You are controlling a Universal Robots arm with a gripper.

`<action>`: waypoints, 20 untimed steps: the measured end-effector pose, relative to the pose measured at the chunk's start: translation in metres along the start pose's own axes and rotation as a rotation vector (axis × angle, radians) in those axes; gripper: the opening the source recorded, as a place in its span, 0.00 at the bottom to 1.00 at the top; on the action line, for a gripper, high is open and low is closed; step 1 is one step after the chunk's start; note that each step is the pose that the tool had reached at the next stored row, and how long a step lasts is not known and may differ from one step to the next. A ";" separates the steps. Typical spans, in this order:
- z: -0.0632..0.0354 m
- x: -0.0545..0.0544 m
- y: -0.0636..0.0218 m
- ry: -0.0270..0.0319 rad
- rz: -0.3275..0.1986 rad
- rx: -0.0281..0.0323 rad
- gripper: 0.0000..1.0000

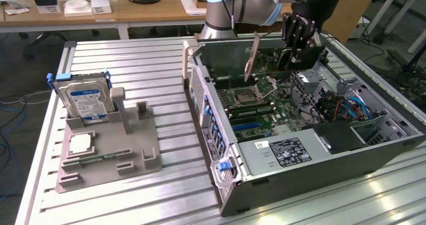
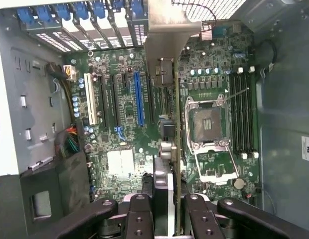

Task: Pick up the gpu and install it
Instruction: 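Insert the gpu into the slot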

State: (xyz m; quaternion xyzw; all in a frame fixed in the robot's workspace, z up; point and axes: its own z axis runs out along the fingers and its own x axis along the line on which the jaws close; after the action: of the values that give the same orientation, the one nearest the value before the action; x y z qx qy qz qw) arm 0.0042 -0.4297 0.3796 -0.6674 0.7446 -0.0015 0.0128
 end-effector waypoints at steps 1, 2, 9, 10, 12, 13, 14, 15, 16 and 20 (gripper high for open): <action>0.0018 0.000 0.0022 0.0000 0.000 0.0006 0.28; 0.0035 0.001 0.0049 0.0000 0.000 0.0008 0.28; 0.0141 0.001 0.0111 -0.0010 -0.075 -0.0033 0.28; 0.0159 0.001 0.0111 -0.0011 -0.076 -0.0033 0.28; 0.0213 0.002 0.0131 -0.0012 -0.076 -0.0033 0.28; 0.0228 0.002 0.0165 -0.0012 -0.076 -0.0036 0.28; 0.0237 0.003 0.0205 -0.0012 -0.076 -0.0035 0.28; 0.0246 0.003 0.0229 -0.0012 -0.076 -0.0032 0.28; 0.0257 0.003 0.0246 -0.0011 -0.076 -0.0033 0.28; 0.0328 0.005 0.0249 -0.0012 -0.076 -0.0034 0.28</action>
State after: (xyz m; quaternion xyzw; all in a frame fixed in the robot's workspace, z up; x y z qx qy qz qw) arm -0.0203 -0.4311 0.3462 -0.6954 0.7185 -0.0004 0.0120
